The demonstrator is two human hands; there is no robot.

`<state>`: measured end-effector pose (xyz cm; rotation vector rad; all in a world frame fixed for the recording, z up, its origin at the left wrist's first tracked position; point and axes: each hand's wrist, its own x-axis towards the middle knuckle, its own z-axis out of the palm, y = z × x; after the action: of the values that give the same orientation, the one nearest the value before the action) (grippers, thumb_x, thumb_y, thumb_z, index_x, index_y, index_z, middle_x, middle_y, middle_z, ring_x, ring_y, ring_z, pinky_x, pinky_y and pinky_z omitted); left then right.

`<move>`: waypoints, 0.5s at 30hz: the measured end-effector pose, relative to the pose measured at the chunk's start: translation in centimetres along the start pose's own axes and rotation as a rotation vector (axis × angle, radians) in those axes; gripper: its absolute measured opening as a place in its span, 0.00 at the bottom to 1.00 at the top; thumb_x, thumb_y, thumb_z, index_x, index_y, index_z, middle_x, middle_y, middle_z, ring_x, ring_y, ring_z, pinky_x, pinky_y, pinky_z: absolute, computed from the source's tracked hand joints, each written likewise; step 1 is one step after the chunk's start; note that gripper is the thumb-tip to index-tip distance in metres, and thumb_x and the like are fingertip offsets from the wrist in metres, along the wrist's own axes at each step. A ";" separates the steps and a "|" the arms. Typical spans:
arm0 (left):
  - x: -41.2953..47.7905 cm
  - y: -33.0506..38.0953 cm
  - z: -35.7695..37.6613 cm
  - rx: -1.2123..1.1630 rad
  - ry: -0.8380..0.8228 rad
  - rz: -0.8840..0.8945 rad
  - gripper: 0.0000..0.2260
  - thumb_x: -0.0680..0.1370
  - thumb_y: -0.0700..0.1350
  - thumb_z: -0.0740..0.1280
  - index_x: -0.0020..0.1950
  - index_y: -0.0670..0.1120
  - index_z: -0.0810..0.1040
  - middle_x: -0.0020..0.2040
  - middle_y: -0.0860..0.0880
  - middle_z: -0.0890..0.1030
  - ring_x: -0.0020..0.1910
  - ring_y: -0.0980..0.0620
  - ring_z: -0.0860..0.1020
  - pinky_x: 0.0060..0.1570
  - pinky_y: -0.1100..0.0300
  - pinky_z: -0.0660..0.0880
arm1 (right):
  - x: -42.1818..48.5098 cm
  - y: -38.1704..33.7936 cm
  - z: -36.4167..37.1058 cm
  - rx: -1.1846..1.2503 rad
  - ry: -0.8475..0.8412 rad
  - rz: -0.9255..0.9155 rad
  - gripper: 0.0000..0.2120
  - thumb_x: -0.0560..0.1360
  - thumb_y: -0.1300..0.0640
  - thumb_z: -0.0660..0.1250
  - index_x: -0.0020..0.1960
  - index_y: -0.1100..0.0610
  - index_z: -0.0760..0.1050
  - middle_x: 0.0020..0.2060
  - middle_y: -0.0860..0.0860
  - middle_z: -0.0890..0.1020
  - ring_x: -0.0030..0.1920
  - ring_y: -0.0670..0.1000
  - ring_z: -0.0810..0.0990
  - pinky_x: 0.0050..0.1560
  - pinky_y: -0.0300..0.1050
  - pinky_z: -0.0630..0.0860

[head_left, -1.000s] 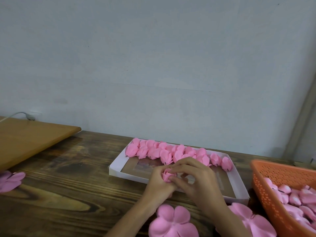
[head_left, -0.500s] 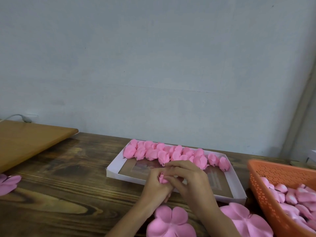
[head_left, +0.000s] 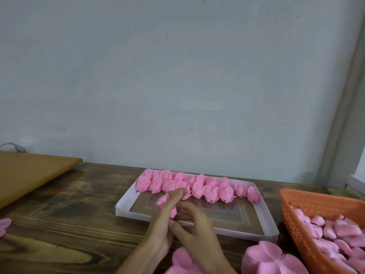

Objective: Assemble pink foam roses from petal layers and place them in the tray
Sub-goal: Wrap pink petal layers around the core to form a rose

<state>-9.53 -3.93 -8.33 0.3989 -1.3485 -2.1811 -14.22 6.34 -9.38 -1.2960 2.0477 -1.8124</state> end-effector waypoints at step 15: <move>0.4 0.1 -0.4 0.085 -0.279 -0.082 0.21 0.65 0.65 0.77 0.38 0.49 0.79 0.51 0.45 0.85 0.36 0.52 0.76 0.32 0.59 0.63 | 0.8 -1.4 0.6 0.379 0.036 0.391 0.10 0.81 0.56 0.64 0.45 0.51 0.83 0.34 0.45 0.82 0.36 0.43 0.79 0.37 0.39 0.76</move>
<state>-9.60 -4.49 -8.47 0.1883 -1.6022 -2.3186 -13.62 5.46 -8.02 -0.7111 1.7037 -1.9136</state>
